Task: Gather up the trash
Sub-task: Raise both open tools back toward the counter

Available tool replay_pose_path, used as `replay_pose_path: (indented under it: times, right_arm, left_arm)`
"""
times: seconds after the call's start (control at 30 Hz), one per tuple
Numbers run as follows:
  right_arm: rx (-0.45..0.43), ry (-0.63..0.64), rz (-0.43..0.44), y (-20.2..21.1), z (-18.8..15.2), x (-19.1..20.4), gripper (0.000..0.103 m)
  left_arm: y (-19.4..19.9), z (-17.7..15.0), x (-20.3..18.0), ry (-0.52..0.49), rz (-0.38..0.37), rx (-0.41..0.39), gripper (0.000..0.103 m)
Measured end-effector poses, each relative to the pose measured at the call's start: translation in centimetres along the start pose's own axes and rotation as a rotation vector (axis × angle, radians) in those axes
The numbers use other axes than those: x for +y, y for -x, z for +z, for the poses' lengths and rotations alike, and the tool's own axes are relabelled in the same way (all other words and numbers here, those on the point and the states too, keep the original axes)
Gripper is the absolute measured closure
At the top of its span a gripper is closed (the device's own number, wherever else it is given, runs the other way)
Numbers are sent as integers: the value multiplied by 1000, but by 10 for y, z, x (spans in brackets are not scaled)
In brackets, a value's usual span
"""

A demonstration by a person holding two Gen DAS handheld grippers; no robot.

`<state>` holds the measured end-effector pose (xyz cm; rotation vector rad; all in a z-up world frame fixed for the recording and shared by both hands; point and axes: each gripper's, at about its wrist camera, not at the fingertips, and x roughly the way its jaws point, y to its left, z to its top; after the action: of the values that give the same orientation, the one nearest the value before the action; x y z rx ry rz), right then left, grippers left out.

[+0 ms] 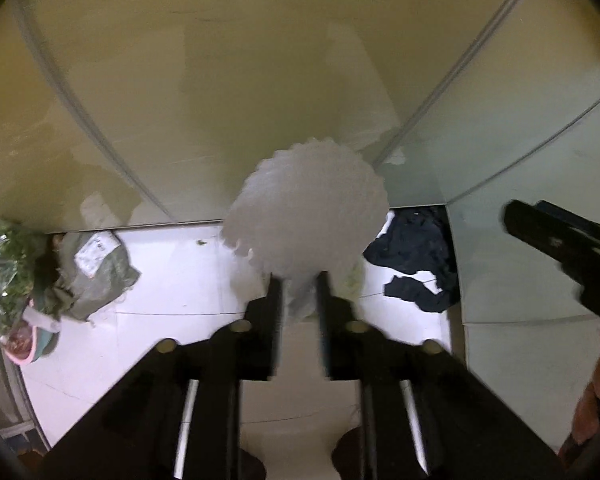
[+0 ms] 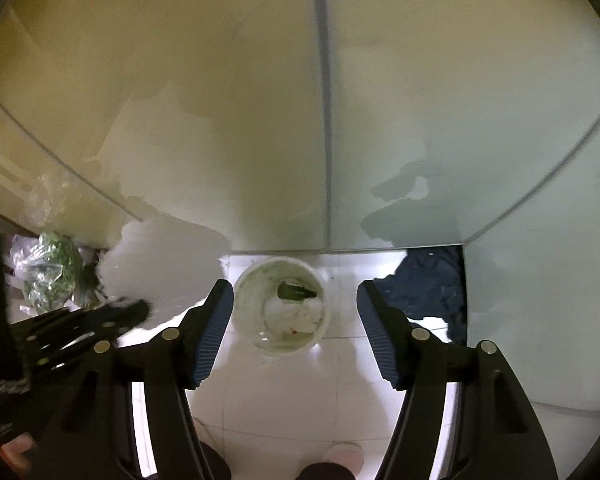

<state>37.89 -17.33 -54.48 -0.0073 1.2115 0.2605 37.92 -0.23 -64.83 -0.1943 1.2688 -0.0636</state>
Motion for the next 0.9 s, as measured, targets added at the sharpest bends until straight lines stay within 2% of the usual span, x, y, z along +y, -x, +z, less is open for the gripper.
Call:
replay_pose_path:
  times: [0.03,0.07,0.23,0.4,0.53,0.7,0.9]
  right_arm:
    - [-10,-9,-5,8,1,-5,42]
    - [-16,-15,-8,7,2,-9,42]
    - [-50,-34,-24,32,3,-18,41]
    - [-65,-33,-32,59,7,-20,41]
    - [-87,-29,-22,98,18,-14,41]
    - [-146,-12,-1,176,38,-7,41]
    - [-241,33,-4,281,61,-3,41]
  left_arm:
    - [-5,3,-3,4,-1,6,60]
    - [-9,5,-5,8,4,11,46]
    - [-21,10,-9,23,-1,45,44]
    - [19,12,-17,21,-5,13,44]
    - [90,18,-29,-3,6,-31,44]
    - [189,32,-48,-26,12,-106,44]
    - [323,49,-79,-27,11,-258,44]
